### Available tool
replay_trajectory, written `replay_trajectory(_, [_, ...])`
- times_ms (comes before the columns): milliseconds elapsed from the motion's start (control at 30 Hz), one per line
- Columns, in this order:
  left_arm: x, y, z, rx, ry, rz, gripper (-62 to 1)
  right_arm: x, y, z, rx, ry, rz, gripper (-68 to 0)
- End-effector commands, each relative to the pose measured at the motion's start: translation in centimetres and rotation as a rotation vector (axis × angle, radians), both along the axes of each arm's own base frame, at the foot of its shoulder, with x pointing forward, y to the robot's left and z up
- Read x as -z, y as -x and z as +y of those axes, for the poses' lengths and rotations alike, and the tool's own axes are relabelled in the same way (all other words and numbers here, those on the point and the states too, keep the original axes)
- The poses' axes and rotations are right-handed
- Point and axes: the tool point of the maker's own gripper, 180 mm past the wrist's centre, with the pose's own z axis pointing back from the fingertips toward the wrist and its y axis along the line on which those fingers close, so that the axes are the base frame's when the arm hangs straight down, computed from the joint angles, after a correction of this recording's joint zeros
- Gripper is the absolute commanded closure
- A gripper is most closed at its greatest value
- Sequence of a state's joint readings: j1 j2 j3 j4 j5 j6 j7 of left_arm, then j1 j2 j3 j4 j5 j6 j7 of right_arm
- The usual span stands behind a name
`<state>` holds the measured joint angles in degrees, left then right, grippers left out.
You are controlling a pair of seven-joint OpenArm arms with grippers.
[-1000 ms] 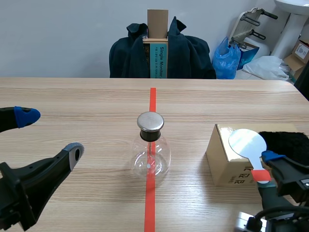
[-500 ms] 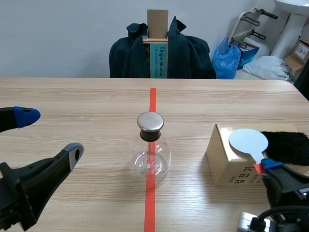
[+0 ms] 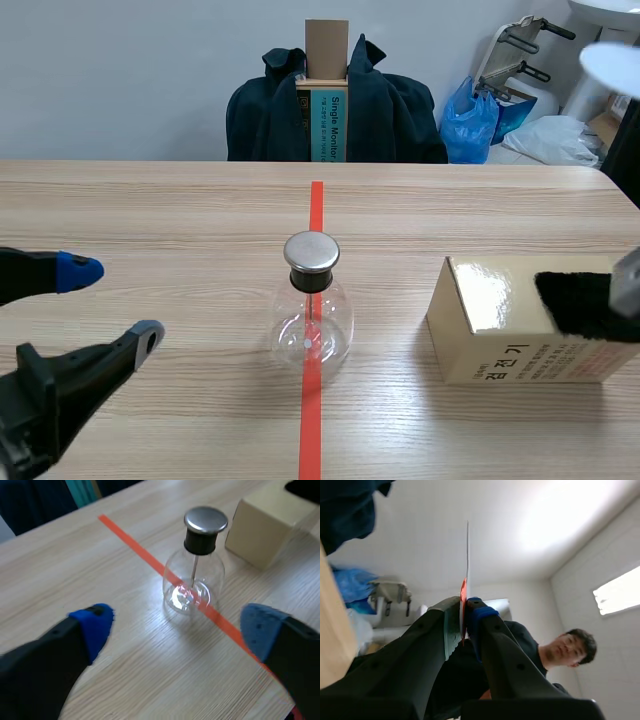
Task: Do the electroscope experiment.
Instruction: 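Pick up the white charging plate, then bring the plate to the electroscope and point at the metal foil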
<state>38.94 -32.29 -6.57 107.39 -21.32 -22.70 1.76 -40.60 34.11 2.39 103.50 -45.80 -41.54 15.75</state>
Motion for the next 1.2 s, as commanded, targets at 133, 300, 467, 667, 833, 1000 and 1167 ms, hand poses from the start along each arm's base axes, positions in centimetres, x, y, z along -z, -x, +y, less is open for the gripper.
replay_trajectory(133, [2.6,-2.4,1.0,0.078,-0.037,0.036,-14.4,-5.6,-0.4,-0.2,-0.030,-0.063,-0.197,-0.8])
replay_trajectory(300, [5.3,-4.6,2.3,0.092,-0.008,0.079,-2.9,-8.2,-0.5,0.3,-0.052,-0.107,-0.276,-0.8])
replay_trajectory(467, [7.2,-6.1,1.6,0.128,0.086,0.091,-2.9,-9.9,-0.1,1.3,-0.083,-0.124,-0.347,-0.8])
replay_trajectory(667, [9.5,-6.7,-1.1,0.191,0.138,0.106,-2.9,-10.4,-0.5,2.6,-0.143,-0.105,-0.357,-0.8])
replay_trajectory(833, [10.6,-6.6,-3.5,0.242,0.162,0.094,-2.9,-9.0,-0.7,4.3,-0.205,-0.098,-0.288,-0.8])
replay_trajectory(1000, [11.0,-6.7,-4.9,0.259,0.182,0.094,-3.0,-7.5,-0.3,7.2,-0.253,-0.097,-0.276,-0.8])
replay_trajectory(1167, [11.1,-6.4,-5.8,0.284,0.176,0.080,-3.0,-5.4,-0.7,10.4,-0.304,-0.112,-0.244,-0.8])
